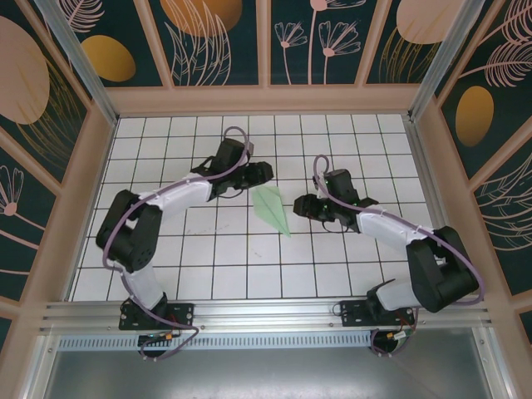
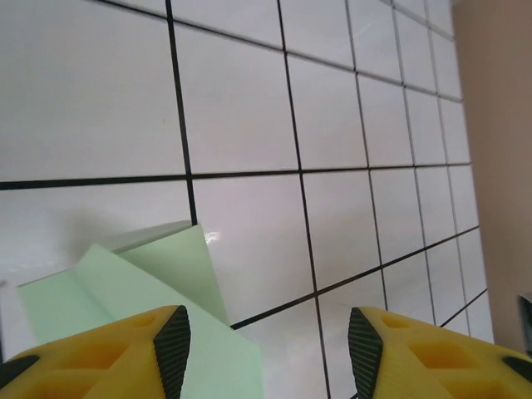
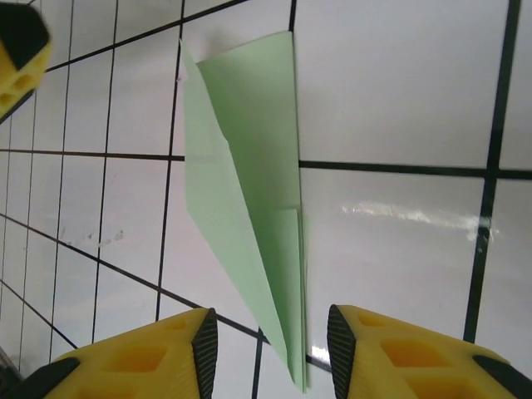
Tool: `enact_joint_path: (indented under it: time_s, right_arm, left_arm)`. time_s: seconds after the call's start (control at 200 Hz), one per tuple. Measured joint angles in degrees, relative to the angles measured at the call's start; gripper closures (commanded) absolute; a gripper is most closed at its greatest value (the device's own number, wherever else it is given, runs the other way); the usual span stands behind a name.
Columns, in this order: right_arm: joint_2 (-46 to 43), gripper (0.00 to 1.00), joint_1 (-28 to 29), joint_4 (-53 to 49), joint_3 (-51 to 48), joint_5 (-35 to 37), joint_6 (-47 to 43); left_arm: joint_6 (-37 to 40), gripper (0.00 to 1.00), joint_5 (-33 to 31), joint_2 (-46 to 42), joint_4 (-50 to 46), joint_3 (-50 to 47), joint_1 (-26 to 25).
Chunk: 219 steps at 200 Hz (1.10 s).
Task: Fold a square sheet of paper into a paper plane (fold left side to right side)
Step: Turn over the paper at the center of the table.
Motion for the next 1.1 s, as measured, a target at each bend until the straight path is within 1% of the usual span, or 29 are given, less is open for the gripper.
enact_joint_path:
  time_s: [0.095,0.18,0.265,0.55,0.691,0.836,0.931,1.096]
  right_arm:
    - [1.2,0.56,-1.2,2.9,-0.9,-1.8,-1.3]
    - [1.6,0.56,-1.7,4.4,-1.8,-3.1,-1.9]
    - [1.7,0.56,-1.7,5.4,-2.3,-4.0,-2.4]
    - [1.4,0.56,-1.8,6.4,-4.6,-4.8,-2.5]
    - [-0.3,0.56,-1.9,6.2,-4.9,-4.9,-2.5]
    - [-2.1,0.55,-2.1,5.9,-4.9,-4.9,-2.5]
    - [-2.3,0.55,-2.1,5.9,-4.9,-4.9,-2.5]
    - [-2.3,0.55,-2.1,5.5,-4.9,-4.9,-2.5]
  left_arm:
    - [-2.0,0.44,0.3,-2.4,2.6,-5.4,0.2]
    - [-3.7,0.45,0.9,-1.8,4.3,-9.4,0.2]
    - [-5.1,0.46,1.9,-0.4,5.3,-11.5,0.2]
    - [-7.9,0.48,3.8,4.7,10.2,-11.3,0.2]
    - [-8.5,0.48,4.3,6.8,10.6,-11.2,0.2]
    - [-8.9,0.50,5.1,7.8,11.2,-10.2,0.2]
    - [-9.1,0.52,5.5,8.5,12.0,-9.0,-0.1]
    - [-9.2,0.52,6.2,9.6,12.9,-8.1,-0.5]
